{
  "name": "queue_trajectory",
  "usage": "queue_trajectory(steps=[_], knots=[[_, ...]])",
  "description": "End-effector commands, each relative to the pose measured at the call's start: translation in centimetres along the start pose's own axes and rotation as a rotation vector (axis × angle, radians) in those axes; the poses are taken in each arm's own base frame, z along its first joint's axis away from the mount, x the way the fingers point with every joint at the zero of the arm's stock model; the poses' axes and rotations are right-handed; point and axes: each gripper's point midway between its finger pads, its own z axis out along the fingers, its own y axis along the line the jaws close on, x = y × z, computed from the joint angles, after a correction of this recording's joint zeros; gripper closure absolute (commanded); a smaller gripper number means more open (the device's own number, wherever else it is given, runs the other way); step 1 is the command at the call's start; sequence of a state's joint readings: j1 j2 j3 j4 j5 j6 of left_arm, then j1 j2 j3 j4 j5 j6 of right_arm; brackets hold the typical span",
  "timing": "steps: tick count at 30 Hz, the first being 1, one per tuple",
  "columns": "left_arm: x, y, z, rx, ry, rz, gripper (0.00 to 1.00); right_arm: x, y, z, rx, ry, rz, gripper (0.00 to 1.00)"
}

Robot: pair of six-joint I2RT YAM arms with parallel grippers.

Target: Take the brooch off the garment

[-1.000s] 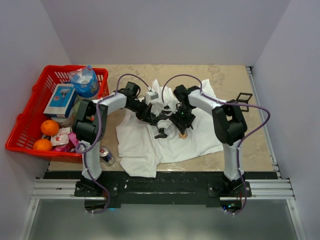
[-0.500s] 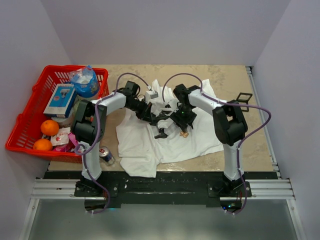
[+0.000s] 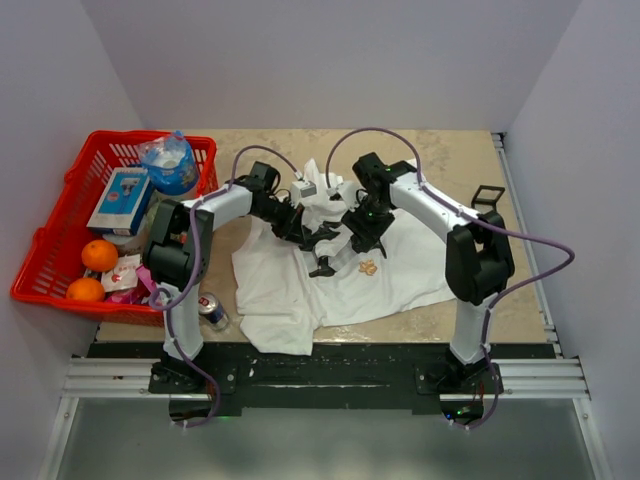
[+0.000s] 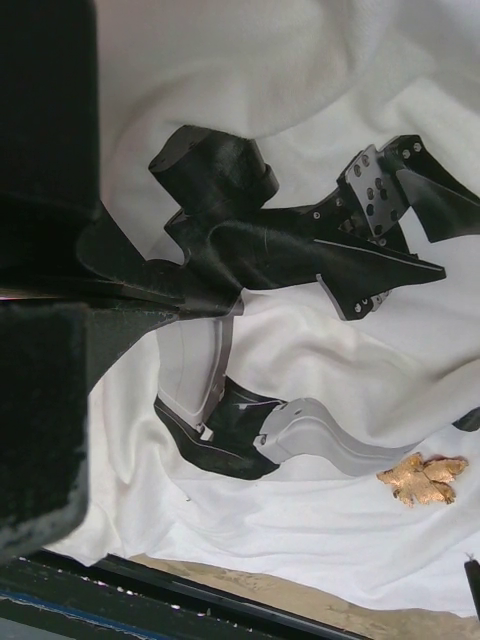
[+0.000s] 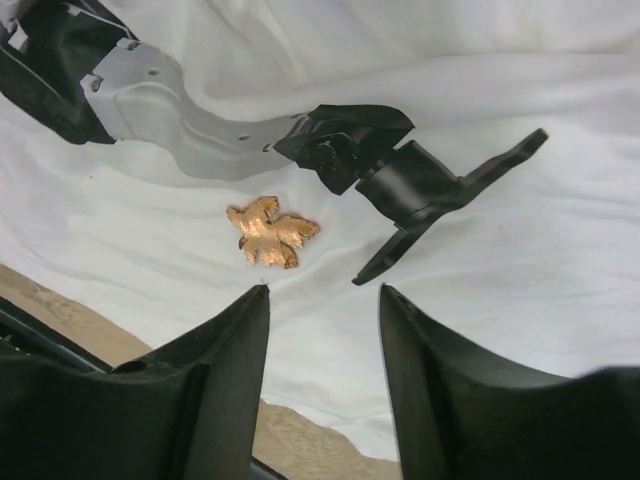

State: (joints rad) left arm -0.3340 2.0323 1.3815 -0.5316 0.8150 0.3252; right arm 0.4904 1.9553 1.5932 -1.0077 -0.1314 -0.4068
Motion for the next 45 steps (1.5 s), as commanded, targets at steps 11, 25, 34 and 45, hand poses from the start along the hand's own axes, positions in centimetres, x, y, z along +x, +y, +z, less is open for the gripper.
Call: queue_trajectory(steps=[11,25,34,45], knots=[[-6.1,-1.8,-3.8,-0.025,-0.140,0.135,0.99,-0.5,0.6,-0.8,0.014,-0.236,-0.333,0.77],[-5.5,-2.7,-5.9,-0.061,-0.132,0.153,0.91,1.1,1.8,2.7,-0.037,-0.192,-0.407,0.74],[-5.0,-2.9,-5.9,-0.069,-0.137,0.134,0.89,2.0,2.3,3.2,-0.042,-0.171,-0.445,0.70],[-5.1,-2.6,-5.9,-0.079,-0.136,0.139,0.88,1.8,2.9,4.1,-0.046,-0.152,-0.449,0.86]])
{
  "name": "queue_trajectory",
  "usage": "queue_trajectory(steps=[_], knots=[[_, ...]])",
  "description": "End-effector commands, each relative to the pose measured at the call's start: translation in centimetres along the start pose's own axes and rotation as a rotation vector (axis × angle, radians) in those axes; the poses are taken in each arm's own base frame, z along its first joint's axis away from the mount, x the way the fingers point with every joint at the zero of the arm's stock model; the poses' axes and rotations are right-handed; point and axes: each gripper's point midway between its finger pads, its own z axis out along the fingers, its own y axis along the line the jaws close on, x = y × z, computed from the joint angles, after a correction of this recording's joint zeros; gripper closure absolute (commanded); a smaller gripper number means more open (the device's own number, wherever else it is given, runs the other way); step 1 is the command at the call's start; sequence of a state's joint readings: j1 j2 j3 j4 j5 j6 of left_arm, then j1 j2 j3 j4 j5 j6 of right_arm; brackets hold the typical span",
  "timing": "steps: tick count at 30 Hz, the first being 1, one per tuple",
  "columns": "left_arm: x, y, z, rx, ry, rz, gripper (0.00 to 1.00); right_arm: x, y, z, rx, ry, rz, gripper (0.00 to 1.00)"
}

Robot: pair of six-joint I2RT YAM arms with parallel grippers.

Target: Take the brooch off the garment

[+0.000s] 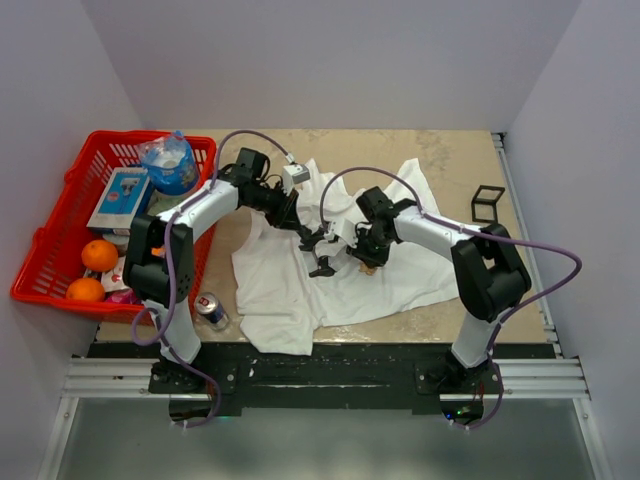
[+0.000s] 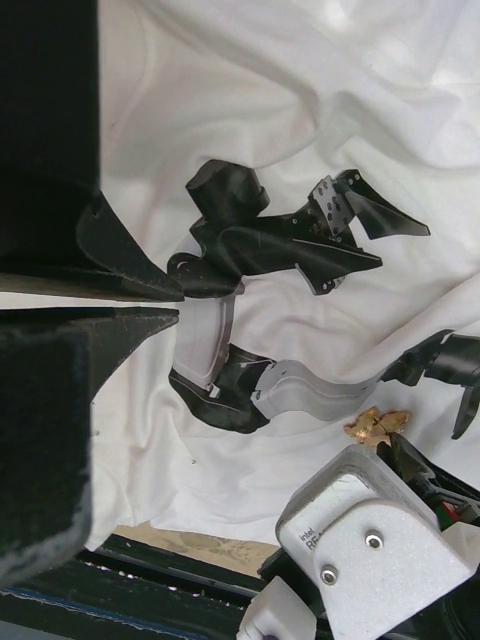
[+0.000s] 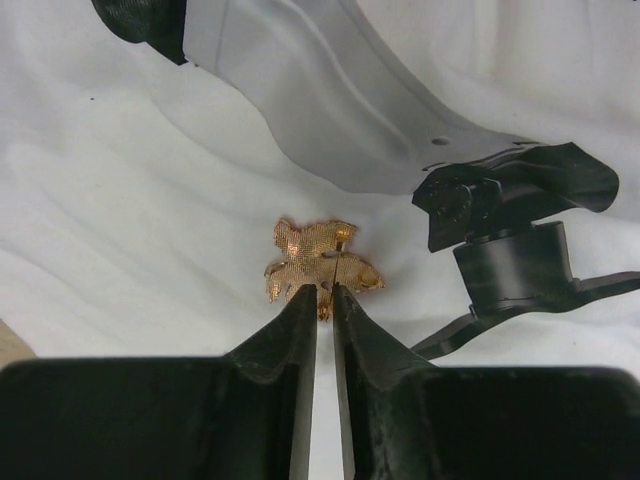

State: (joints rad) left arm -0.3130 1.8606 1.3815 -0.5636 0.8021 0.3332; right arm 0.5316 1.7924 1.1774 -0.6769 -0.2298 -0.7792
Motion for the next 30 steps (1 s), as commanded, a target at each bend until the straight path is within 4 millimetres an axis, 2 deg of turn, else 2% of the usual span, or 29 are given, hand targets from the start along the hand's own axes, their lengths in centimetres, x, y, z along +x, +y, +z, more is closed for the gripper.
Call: queue_trajectory(steps=[1,7,10,11,13,14,16,17,18,21,25,26,28,29,30], knots=[[-1.4,-0.1,-1.0,-0.018,-0.042,0.043,0.88,-1.0,-0.1,-0.1,0.007,-0.028,-0.024,0.88],[-1.7,-0.4,-1.2,-0.011,-0.050,0.059,0.88,-0.8,0.3,-0.4,-0.023,-0.008,0.028,0.99],[-1.9,-0.7,-1.7,-0.016,-0.057,0.079,0.87,-1.7,0.4,-1.1,-0.043,-0.022,0.059,1.00],[-2.0,-0.7,-1.8,-0.023,-0.060,0.095,0.86,-2.6,0.0,-1.7,-0.036,-0.041,0.061,1.00],[-2.1,-0.9,-2.3,-0.041,-0.069,0.127,0.86,-3.2,0.0,-2.5,-0.050,-0.049,0.084,1.00],[-2.3,-0.8,-2.5,-0.053,-0.075,0.157,0.85,-4.3,-0.5,-3.3,-0.046,-0.078,0.082,1.00],[-2.4,-1.0,-3.1,-0.085,-0.082,0.207,0.84,-4.8,-0.6,-3.7,-0.068,-0.084,0.106,1.00],[-2.8,-0.9,-3.2,-0.108,-0.095,0.265,0.83,-6.1,-1.3,-4.4,-0.060,-0.118,0.107,1.00],[-3.2,-0.9,-3.7,-0.138,-0.102,0.302,0.83,-6.5,-1.5,-4.6,-0.062,-0.122,0.114,1.00],[-3.1,-1.1,-3.7,-0.171,-0.087,0.390,0.80,-7.3,-2.1,-4.9,-0.066,-0.121,0.136,0.98],[-2.9,-1.4,-3.3,-0.175,-0.068,0.412,0.75,-6.2,-2.4,-4.7,0.008,-0.104,0.095,0.80],[-2.9,-1.4,-3.2,-0.183,-0.068,0.416,0.74,-5.0,-1.6,-4.3,0.009,-0.083,0.092,0.73],[-2.1,-0.8,-2.9,-0.214,-0.044,0.387,0.73,-4.0,-1.9,-4.0,0.049,-0.070,0.080,0.70],[-1.9,-0.6,-2.8,-0.226,-0.039,0.373,0.72,-2.8,-1.2,-3.4,0.041,-0.044,0.083,0.69],[-1.5,-0.1,-2.8,-0.250,-0.028,0.351,0.69,-2.5,-1.2,-3.4,0.053,-0.043,0.080,0.68]])
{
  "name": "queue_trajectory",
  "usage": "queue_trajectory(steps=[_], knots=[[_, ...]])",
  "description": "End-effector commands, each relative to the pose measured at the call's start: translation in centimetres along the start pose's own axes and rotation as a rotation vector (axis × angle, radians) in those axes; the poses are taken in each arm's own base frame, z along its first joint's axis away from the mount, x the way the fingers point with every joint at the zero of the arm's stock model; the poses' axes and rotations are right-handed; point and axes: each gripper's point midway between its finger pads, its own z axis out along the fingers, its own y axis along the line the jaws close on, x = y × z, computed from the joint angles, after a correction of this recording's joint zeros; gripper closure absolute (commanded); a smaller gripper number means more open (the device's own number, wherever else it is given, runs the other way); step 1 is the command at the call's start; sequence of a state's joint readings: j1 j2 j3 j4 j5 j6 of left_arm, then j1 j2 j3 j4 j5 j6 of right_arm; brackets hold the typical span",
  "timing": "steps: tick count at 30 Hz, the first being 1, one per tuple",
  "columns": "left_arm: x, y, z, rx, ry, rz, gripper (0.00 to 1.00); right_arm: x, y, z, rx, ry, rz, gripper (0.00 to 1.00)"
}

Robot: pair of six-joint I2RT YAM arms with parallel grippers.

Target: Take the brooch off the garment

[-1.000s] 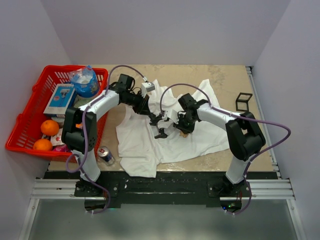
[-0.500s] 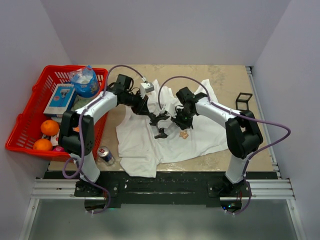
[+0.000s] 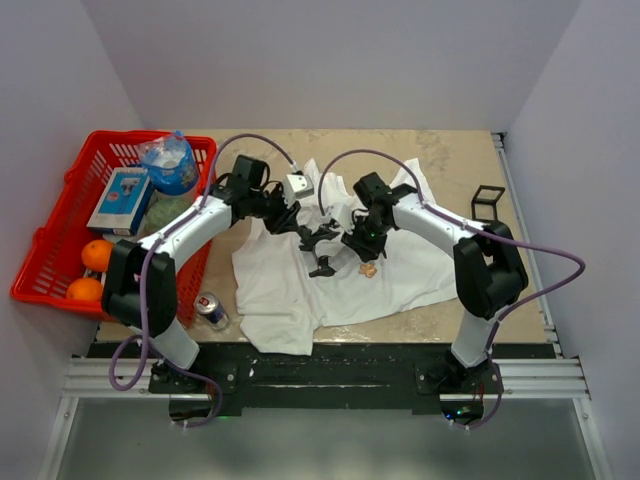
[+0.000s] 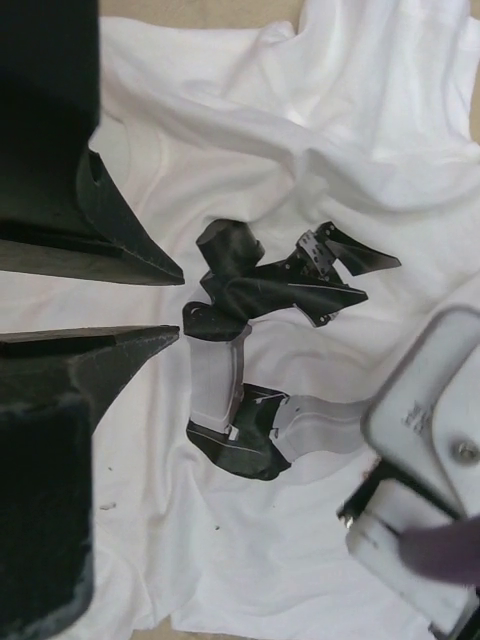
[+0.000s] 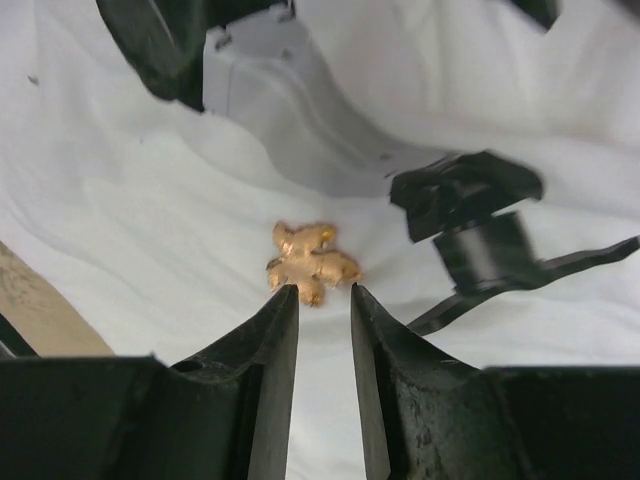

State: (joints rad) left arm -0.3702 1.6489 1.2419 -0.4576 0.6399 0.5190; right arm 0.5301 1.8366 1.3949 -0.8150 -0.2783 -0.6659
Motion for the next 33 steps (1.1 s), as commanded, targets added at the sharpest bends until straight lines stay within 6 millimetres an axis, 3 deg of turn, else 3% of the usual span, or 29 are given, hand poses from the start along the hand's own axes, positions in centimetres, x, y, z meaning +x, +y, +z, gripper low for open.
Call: queue_trajectory(steps=[1,6,7,8,21,33], knots=[[0.7,1.1,-0.1,-0.093,0.021,-0.014,0.54,1.8,0.0,-0.4,0.073,0.016,-0.033,0.68],[0.9,0.2,0.2,-0.073,-0.005,-0.088,0.41,3.4,0.6,0.6,0.075,0.045,-0.022,0.69],[0.9,0.0,0.3,-0.065,-0.008,-0.099,0.28,3.4,0.4,0.8,0.080,0.043,-0.020,0.69],[0.9,-0.1,0.3,-0.061,-0.010,-0.104,0.25,3.4,0.4,0.9,0.080,0.048,-0.020,0.69],[0.6,0.4,0.4,-0.066,-0.012,-0.088,0.26,3.1,0.4,2.3,0.059,0.063,-0.026,0.75],[0.1,0.9,0.3,-0.076,-0.007,-0.065,0.27,4.5,0.4,3.7,0.071,0.132,-0.015,0.83]])
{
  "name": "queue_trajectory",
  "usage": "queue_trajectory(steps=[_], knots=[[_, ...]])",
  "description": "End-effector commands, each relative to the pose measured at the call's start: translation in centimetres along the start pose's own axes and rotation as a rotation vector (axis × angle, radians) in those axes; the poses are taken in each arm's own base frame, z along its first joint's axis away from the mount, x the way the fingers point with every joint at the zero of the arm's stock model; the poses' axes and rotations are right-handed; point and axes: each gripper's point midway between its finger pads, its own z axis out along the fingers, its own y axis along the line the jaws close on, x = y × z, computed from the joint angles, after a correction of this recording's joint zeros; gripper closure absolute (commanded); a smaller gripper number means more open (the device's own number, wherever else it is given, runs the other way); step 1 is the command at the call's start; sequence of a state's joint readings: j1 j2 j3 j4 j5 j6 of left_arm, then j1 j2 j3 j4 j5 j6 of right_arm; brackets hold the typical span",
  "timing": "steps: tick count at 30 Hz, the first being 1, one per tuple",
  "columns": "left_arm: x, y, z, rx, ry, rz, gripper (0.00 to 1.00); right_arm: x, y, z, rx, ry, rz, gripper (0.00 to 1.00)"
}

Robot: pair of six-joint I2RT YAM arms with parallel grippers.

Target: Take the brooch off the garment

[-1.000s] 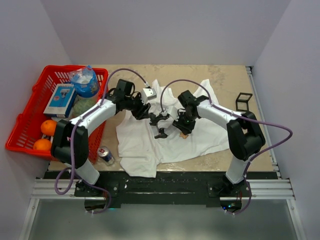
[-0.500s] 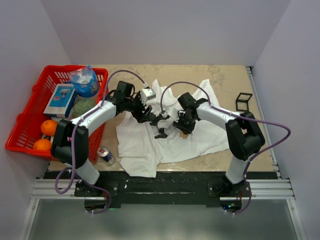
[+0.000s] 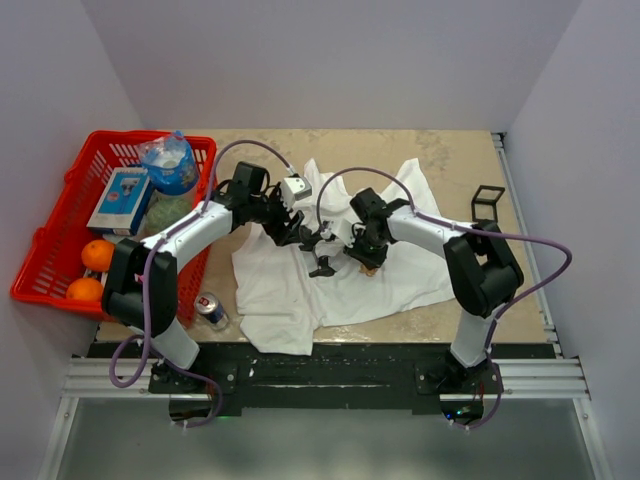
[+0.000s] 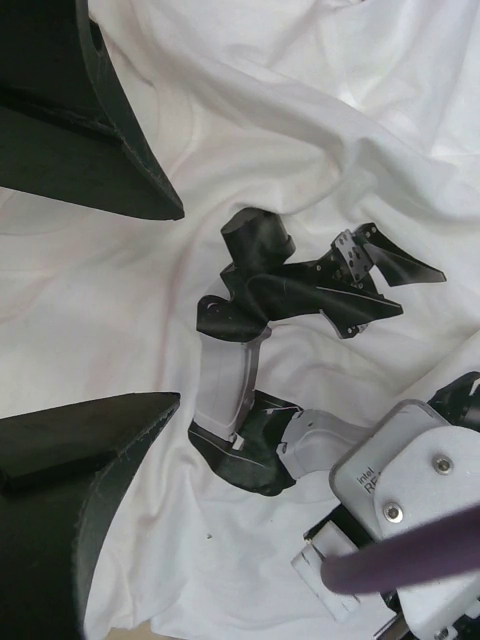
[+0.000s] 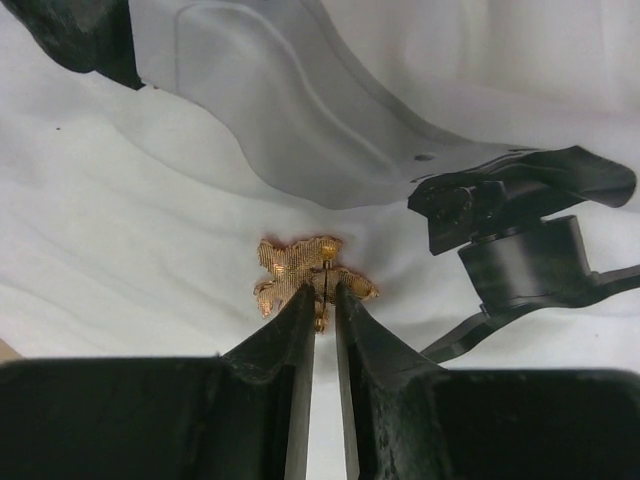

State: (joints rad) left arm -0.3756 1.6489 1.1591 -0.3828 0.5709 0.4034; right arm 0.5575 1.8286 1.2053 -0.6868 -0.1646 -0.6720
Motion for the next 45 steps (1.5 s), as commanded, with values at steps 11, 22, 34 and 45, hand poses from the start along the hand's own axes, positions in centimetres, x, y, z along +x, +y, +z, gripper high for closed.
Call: queue_trajectory(steps=[11,22,34,45], knots=[[-4.5,1.0,-2.4,-0.048,-0.074,0.145,0.27,-1.6,-0.4,-1.3,-0.017,-0.014,0.018,1.00],[-8.0,-3.1,-6.4,-0.174,-0.265,0.791,0.25,-12.8,-2.4,-8.8,-0.297,-0.293,0.175,1.00],[-9.3,-3.3,-2.9,-0.080,-0.223,1.318,0.51,-16.1,-0.6,-12.5,-0.403,-0.439,0.160,1.00],[-10.1,-4.6,-0.5,-0.046,-0.280,1.509,0.61,-16.0,-0.4,-12.5,-0.412,-0.439,0.161,1.00]])
